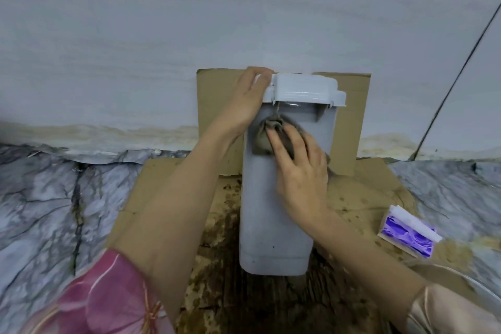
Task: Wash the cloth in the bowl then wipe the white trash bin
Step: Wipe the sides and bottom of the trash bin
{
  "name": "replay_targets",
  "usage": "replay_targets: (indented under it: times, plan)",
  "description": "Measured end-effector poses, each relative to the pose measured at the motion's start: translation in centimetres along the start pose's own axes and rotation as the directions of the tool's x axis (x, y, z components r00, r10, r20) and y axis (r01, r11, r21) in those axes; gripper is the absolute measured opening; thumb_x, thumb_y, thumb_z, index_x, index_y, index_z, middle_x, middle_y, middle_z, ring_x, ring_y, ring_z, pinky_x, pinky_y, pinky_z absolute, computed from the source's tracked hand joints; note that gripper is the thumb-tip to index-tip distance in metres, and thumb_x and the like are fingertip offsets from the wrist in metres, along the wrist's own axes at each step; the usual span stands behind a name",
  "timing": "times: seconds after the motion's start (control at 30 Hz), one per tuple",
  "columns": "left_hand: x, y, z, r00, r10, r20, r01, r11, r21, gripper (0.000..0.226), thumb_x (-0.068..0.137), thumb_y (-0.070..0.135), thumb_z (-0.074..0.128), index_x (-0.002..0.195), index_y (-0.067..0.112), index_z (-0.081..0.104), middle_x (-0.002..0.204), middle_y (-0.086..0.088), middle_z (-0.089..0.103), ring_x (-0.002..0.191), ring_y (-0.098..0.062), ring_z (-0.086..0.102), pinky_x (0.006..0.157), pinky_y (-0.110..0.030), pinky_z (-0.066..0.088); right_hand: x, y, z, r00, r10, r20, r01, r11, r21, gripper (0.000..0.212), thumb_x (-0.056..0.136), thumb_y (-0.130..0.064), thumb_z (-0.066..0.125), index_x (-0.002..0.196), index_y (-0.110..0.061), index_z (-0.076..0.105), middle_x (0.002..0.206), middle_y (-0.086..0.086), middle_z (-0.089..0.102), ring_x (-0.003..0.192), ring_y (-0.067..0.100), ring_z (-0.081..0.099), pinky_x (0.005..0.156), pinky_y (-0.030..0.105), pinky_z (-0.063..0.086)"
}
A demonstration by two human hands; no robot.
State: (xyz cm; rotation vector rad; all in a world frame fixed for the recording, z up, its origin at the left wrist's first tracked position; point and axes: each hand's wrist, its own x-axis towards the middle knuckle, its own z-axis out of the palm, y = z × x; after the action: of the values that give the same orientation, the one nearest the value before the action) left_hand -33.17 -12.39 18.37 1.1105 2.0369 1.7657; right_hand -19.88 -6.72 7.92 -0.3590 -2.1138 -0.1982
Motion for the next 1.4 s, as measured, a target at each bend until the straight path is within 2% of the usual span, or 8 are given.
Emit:
replay_targets:
  times: [0.17,0.33,0.57,0.67,0.77,1.03,1.27,1.4]
  plan:
    - [-0.1,0.6,-0.1,1.0,-0.014,-0.017,0.014,1.0,-0.02,0.029,0.098,0.046,0.038,0.112,0.026,0.053,0.114,0.009,0.056,0.097,-0.002,0.052,0.075,-0.017,0.04,-7.4,-1.4,2.9,0.956,-0.247,0.157,0.249,0.968,0.001,0.057,0.086,-0.015,0.052,0.138,-0.031,0.041,0.161,-0.005,0.006,0.148,0.029,0.003,0.115,0.059,0.0]
    - [-0.5,0.3,0.0,1.0,-0.018,0.008,0.018,1.0,-0.015,0.023,0.097,0.048,0.039,0.109,0.033,0.052,0.118,0.01,0.056,0.099,-0.003,0.054,0.083,-0.023,0.044,-20.4,-0.4,2.7,0.55,-0.633,0.545,0.735,0.677,0.044,0.05,0.084,-0.033,0.055,0.133,-0.031,0.052,0.161,0.002,0.003,0.147,0.029,-0.01,0.116,0.052,-0.013]
    - [-0.4,-0.1,-0.3,1.0,0.007,0.001,-0.007,1.0,-0.008,0.022,0.098,0.044,0.038,0.107,0.032,0.054,0.116,0.012,0.054,0.1,-0.004,0.053,0.076,-0.023,0.041,-7.8,0.9,0.1,0.971,-0.166,0.17,0.187,0.976,-0.113,0.068,0.083,-0.001,0.041,0.146,-0.022,0.031,0.158,0.001,0.018,0.148,0.024,0.0,0.117,0.046,0.009]
    - [-0.4,0.0,-0.1,1.0,0.0,-0.01,0.0,1.0,-0.018,0.018,0.097,0.045,0.04,0.102,0.035,0.054,0.116,0.01,0.055,0.103,-0.007,0.054,0.08,-0.026,0.042,-0.6,0.3,0.4,0.998,0.056,0.004,-0.055,0.998,-0.041,0.056,0.091,-0.005,0.054,0.144,-0.019,0.041,0.154,0.004,0.03,0.145,0.027,0.017,0.116,0.047,0.017]
    - [-0.3,0.2,-0.2,0.998,0.001,-0.067,-0.004,0.999,-0.045,0.014,0.098,0.038,0.043,0.099,0.032,0.055,0.103,0.014,0.056,0.093,-0.006,0.054,0.075,-0.024,0.042,-1.7,-1.4,2.1,0.995,-0.094,0.012,0.094,0.995,0.013,0.043,0.093,-0.027,0.058,0.135,-0.018,0.052,0.15,0.004,0.033,0.14,0.03,0.026,0.114,0.05,0.021]
    - [-0.8,0.0,-0.6,1.0,-0.017,-0.002,0.017,1.0,-0.01,0.027,0.099,0.045,0.036,0.114,0.031,0.053,0.11,0.02,0.052,0.099,0.0,0.052,0.076,-0.022,0.041,-17.2,-0.5,1.9,0.469,-0.661,0.586,0.78,0.621,0.076,0.051,0.08,-0.031,0.054,0.131,-0.027,0.051,0.151,-0.001,0.037,0.146,0.032,0.003,0.117,0.048,-0.013]
    - [-0.8,0.6,-0.3,0.999,-0.031,-0.018,0.031,0.999,0.012,0.024,0.1,0.04,0.035,0.113,0.029,0.052,0.1,0.023,0.053,0.087,0.008,0.052,0.068,-0.014,0.044,-8.1,4.3,0.2,0.929,-0.314,0.197,0.312,0.949,0.04,0.063,0.087,-0.008,0.044,0.145,-0.029,0.028,0.157,0.005,0.022,0.147,0.03,0.005,0.117,0.053,0.011]
    - [-0.7,0.9,-0.2,0.998,-0.058,-0.038,0.059,0.998,0.008,0.027,0.099,0.042,0.035,0.116,0.03,0.053,0.099,0.026,0.051,0.09,0.005,0.053,0.065,-0.015,0.047,0.1,5.7,0.2,0.996,0.087,0.018,-0.089,0.978,0.188,0.067,0.085,0.009,0.047,0.14,-0.029,0.039,0.153,0.006,0.025,0.142,0.035,0.018,0.118,0.034,0.015]
